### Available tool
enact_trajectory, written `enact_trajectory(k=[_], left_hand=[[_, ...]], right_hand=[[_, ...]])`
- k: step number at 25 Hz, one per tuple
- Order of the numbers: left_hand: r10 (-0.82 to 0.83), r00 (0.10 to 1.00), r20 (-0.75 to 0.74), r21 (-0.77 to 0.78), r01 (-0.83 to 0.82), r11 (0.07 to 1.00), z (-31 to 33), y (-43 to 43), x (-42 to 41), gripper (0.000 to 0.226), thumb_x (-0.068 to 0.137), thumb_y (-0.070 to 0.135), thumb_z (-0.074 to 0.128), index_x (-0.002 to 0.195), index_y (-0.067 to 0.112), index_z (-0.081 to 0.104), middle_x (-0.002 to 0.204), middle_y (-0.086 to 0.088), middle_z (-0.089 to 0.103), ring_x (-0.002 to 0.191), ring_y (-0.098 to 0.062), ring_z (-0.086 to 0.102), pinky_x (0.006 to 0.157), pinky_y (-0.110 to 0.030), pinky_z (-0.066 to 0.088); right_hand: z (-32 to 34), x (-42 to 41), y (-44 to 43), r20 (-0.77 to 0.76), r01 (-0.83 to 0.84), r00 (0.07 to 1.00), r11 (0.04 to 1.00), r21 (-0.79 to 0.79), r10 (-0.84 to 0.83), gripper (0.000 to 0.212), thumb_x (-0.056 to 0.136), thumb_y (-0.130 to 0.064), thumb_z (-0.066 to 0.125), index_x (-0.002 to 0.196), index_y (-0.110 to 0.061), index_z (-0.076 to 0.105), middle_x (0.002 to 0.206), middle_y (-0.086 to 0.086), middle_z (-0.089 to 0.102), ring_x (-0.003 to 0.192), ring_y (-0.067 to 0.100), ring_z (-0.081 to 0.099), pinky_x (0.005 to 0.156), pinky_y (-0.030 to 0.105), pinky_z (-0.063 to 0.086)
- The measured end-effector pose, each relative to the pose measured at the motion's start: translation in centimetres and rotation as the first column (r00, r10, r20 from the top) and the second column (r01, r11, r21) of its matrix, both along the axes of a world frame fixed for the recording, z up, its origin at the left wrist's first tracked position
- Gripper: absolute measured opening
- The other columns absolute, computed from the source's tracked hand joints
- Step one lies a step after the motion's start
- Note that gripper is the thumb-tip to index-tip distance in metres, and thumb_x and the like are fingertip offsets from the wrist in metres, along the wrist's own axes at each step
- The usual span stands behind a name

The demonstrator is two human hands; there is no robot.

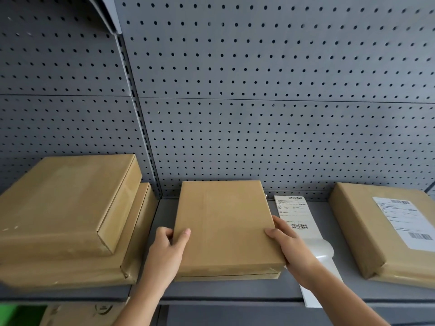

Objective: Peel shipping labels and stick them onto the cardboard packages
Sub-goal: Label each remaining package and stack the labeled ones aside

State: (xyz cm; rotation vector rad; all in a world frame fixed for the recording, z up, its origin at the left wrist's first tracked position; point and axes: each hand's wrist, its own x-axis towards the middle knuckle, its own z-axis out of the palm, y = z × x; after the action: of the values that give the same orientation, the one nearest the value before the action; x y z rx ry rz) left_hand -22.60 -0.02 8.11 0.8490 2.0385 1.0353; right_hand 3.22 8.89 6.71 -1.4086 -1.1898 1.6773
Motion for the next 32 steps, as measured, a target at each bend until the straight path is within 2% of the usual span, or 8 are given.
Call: enact_trajectory(k=[4, 8, 13, 15, 18, 22, 26, 32], left_hand=[[-0.020, 0.991, -0.134, -0.022, 0.017, 1.000, -0.2, 0.1, 0.0, 0.043, 0.097, 0.051, 0.058, 0.121, 0.016, 0.050, 0.094, 0.005, 0.064, 0.078, -0.013, 0.061, 0.067, -0.036, 0.048], [-0.054, 0.889, -0.456, 0.049, 0.086, 0.995, 0.8, 0.4, 0.9, 0.054, 0.098, 0.049, 0.056, 0.143, 0.022, 0.042, 0.136, 0.004, 0.060, 0.113, -0.023, 0.063, 0.072, -0.034, 0.046], [-0.192, 0.815, -0.546, 0.200, 0.349, 0.916, 2.7, 2.2, 4.9, 0.042, 0.100, 0.045, 0.053, 0.140, 0.031, 0.046, 0.145, 0.016, 0.053, 0.117, -0.019, 0.063, 0.084, -0.030, 0.048], [-0.265, 0.790, -0.552, 0.220, 0.445, 0.868, 3.0, 3.0, 7.4, 0.038, 0.102, 0.044, 0.052, 0.138, 0.032, 0.047, 0.142, 0.019, 0.053, 0.112, -0.016, 0.064, 0.085, -0.026, 0.048], [-0.326, 0.742, -0.585, 0.245, 0.546, 0.801, 2.9, 4.3, 11.1, 0.032, 0.102, 0.040, 0.053, 0.132, 0.030, 0.054, 0.136, 0.019, 0.060, 0.121, -0.006, 0.059, 0.093, -0.023, 0.047], [-0.421, 0.705, -0.570, 0.246, 0.636, 0.732, 2.4, 5.6, 15.0, 0.025, 0.102, 0.038, 0.053, 0.125, 0.031, 0.058, 0.127, 0.021, 0.063, 0.117, -0.001, 0.059, 0.096, -0.024, 0.049], [-0.554, 0.681, -0.479, 0.227, 0.705, 0.671, 0.6, 7.0, 17.0, 0.019, 0.101, 0.035, 0.056, 0.118, 0.029, 0.062, 0.118, 0.018, 0.068, 0.112, -0.001, 0.062, 0.096, -0.029, 0.053], [-0.592, 0.771, -0.236, 0.289, 0.637, 0.714, -0.6, 8.6, 18.0, 0.010, 0.101, 0.031, 0.059, 0.103, 0.028, 0.068, 0.099, 0.015, 0.072, 0.095, 0.002, 0.066, 0.088, -0.028, 0.056]], right_hand=[[0.1, 0.8, -0.1, 0.067, -0.016, 0.998, 0.997, 0.069, 0.011, 0.028, 0.099, -0.026, 0.057, 0.125, -0.036, 0.060, 0.118, -0.016, 0.069, 0.109, 0.005, 0.064, 0.087, 0.023, 0.047], [0.1, 4.6, 0.1, 0.264, 0.077, 0.952, 0.954, 0.289, -0.156, 0.029, 0.101, -0.020, 0.055, 0.129, -0.027, 0.058, 0.126, -0.014, 0.061, 0.118, 0.005, 0.055, 0.098, 0.022, 0.035], [0.8, 9.5, -0.2, 0.404, 0.136, 0.850, 0.881, 0.452, -0.338, 0.028, 0.095, -0.006, 0.056, 0.109, -0.028, 0.066, 0.112, -0.002, 0.067, 0.067, 0.009, 0.067, 0.068, 0.030, 0.056], [0.5, 10.7, -0.2, 0.610, -0.030, 0.738, 0.890, 0.455, -0.287, 0.031, 0.092, -0.014, 0.065, 0.118, -0.030, 0.063, 0.123, -0.001, 0.057, 0.068, 0.009, 0.065, 0.065, 0.031, 0.057], [-0.8, 11.4, -0.2, 0.913, -0.255, 0.393, 0.941, 0.223, -0.110, 0.058, 0.089, -0.034, 0.068, 0.142, -0.028, 0.045, 0.138, 0.004, 0.041, 0.075, 0.019, 0.067, 0.065, 0.029, 0.055], [-2.5, 11.5, -0.2, 0.984, -0.347, 0.137, 0.925, 0.157, -0.116, 0.035, 0.095, -0.016, 0.046, 0.128, -0.021, 0.056, 0.132, 0.005, 0.050, 0.092, 0.034, 0.069, 0.067, 0.034, 0.049], [-2.4, 11.6, -0.4, 0.944, -0.326, 0.178, 0.889, 0.322, -0.277, 0.028, 0.094, -0.025, 0.042, 0.108, -0.027, 0.066, 0.109, -0.004, 0.060, 0.081, 0.030, 0.069, 0.060, 0.033, 0.048], [0.5, 10.5, -1.2, 0.756, -0.220, 0.437, 0.758, 0.615, -0.487, 0.024, 0.094, -0.036, 0.055, 0.112, -0.035, 0.070, 0.103, -0.011, 0.066, 0.074, 0.023, 0.069, 0.057, 0.032, 0.051]])
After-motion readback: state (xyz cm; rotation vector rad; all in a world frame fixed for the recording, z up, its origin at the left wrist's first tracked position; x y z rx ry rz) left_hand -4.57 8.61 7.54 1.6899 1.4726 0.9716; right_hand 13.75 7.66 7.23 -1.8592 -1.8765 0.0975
